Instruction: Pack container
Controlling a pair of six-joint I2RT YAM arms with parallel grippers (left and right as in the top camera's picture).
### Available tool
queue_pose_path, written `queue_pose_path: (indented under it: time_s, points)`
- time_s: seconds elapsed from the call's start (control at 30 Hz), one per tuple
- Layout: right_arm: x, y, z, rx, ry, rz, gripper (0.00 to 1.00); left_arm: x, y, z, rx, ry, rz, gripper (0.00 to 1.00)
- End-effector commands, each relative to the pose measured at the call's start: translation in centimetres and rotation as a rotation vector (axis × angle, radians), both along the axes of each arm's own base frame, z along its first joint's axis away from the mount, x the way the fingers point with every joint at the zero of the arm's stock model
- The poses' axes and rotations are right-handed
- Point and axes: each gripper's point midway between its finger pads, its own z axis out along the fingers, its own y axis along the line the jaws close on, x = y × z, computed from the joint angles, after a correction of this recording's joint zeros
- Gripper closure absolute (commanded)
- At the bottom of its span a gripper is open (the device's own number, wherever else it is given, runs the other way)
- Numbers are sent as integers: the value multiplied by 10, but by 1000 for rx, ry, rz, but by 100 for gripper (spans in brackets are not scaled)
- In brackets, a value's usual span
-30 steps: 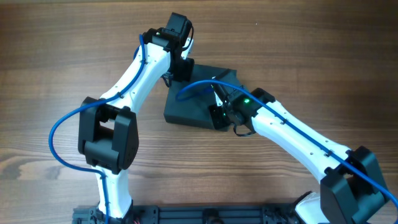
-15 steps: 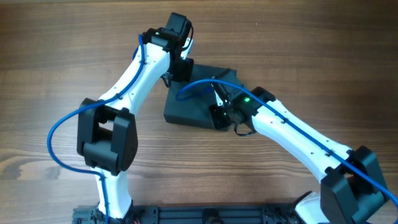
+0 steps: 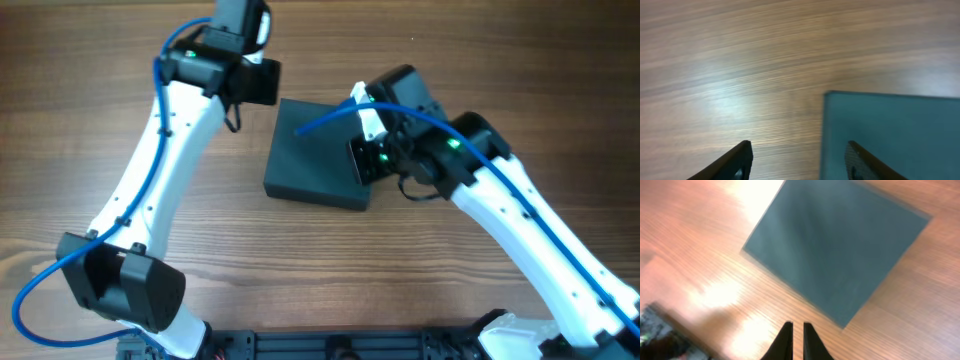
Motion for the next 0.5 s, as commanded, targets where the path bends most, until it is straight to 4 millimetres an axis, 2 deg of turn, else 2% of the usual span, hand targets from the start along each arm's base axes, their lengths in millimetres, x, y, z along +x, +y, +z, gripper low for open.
queue_pose_path:
  time_s: [0.0,0.07,0.23,0.3,0.47]
  points:
    - [-35,15,-5,33,114,101,94,9,31,3,-14,-10,119,39]
    - [-43,15,-12,-5,125,111,94,11,45,3,-23,-12,163,39]
    - [-45,6,-35,-99,126,66,94,12,74,1,-53,0,257,36]
    - [-45,1,-53,-128,135,45,94,9,81,-1,-74,19,271,36]
    - [-53,-5,-100,-151,175,42,94,7,85,-3,-93,38,278,35]
